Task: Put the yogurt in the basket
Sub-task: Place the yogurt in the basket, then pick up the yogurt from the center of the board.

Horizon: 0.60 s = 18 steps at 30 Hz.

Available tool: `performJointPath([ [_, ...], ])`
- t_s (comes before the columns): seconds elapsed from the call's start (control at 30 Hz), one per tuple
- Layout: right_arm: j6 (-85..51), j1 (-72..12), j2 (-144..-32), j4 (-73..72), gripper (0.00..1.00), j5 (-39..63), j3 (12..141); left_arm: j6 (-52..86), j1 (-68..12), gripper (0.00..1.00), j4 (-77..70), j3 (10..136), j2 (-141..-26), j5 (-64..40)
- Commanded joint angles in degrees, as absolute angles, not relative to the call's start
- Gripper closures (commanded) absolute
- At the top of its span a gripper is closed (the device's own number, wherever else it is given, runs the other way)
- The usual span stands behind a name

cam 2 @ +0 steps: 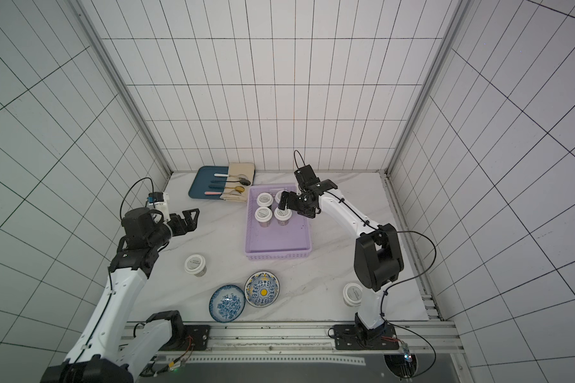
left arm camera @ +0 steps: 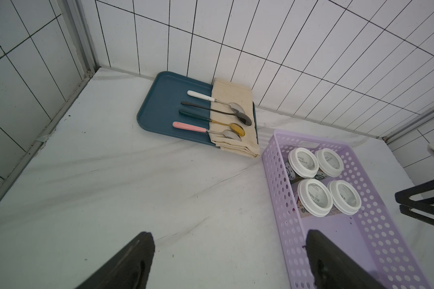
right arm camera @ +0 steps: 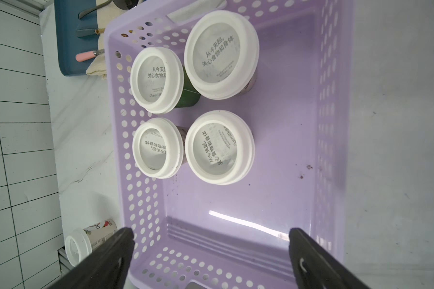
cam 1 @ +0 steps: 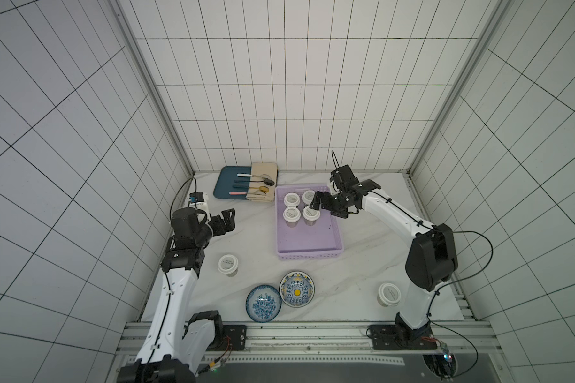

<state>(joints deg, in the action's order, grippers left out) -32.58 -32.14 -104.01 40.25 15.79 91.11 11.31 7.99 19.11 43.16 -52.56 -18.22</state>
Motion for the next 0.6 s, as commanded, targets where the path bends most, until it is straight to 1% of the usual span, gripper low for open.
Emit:
performJointPath([
  [0.0, -30.3, -30.4, -99.7, 41.7, 0.01, 13.1, 88.4, 10.6, 8.4, 0.02, 18.8, 43.4, -52.8, -18.5],
  [0.33, -26.1, -24.1, -87.6, 44.5, 0.01, 9.7, 80.0, 10.5, 8.8, 0.02, 18.5, 43.1, -53.2, -18.5],
  [0.57, -21.7, -19.8, -80.6, 46.7, 0.01, 6.5, 77.2, 10.5, 9.1, 0.02, 18.7, 43.2, -53.6, -18.5],
])
